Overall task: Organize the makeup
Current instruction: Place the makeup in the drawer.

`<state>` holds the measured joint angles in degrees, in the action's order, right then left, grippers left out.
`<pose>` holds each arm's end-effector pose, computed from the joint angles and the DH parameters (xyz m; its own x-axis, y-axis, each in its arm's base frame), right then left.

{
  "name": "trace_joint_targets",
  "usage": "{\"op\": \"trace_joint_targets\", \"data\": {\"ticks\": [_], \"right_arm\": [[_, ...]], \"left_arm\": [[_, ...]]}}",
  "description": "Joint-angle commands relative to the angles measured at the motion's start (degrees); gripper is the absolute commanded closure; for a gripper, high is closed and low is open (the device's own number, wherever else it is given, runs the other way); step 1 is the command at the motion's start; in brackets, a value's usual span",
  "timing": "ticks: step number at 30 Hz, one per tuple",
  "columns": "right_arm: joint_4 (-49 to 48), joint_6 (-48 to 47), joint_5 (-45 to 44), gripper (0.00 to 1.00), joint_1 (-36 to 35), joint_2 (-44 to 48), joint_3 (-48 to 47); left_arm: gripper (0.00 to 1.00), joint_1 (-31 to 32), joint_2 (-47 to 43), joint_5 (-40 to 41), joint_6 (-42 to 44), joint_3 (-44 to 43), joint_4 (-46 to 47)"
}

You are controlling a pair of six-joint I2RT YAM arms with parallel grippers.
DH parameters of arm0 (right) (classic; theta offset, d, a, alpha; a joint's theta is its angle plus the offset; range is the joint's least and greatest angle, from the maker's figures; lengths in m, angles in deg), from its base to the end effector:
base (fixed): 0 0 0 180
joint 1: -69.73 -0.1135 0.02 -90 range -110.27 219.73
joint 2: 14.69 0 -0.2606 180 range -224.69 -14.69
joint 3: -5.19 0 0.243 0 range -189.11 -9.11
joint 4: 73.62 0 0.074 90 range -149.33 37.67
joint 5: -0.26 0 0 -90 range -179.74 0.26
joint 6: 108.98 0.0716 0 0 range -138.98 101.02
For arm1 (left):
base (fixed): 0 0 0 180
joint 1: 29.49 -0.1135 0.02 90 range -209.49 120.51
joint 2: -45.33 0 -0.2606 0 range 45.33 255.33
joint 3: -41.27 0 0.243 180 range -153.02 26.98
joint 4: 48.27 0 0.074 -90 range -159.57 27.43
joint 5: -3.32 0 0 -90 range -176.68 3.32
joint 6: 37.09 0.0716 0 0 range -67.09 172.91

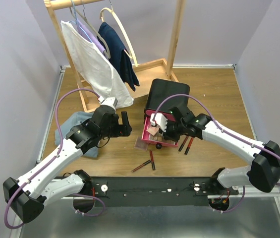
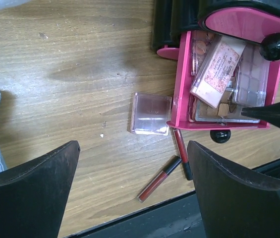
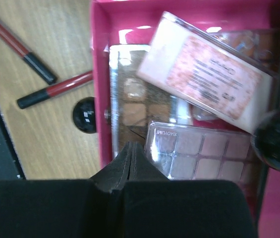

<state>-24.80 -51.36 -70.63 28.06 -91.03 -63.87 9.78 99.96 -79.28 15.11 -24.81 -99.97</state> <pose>0.1925 0.2027 0.2184 -0.1141 -0.7790 -0.6165 -0.9777 0.1980 -0.0692 0.1746 -0.1308 0.2805 -0.7333 -0.1855 -0.6541 0.1293 0.9065 -0.4020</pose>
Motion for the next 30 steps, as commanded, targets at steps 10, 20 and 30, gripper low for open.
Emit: {"op": "trace_joint_targets", "data": {"ticks": [10,20,30], "right_arm": [[-2.4,1.4,-5.5,0.99,3.4,1.5,0.4],[-1.0,1.8,-2.1,0.83,5.5,3.6,-1.7],[4.5,-2.0,16.5,0.52,7.0,6.5,-6.9]], "left_arm": [[0.01,-2.4,-1.1,-5.6,-1.6,3.7,4.2],[0.01,-3.5,-1.9,-9.3,-2.6,7.9,5.9],[0.01,-3.6,1.6,-14.2,-5.2,13.0,9.8]]}}
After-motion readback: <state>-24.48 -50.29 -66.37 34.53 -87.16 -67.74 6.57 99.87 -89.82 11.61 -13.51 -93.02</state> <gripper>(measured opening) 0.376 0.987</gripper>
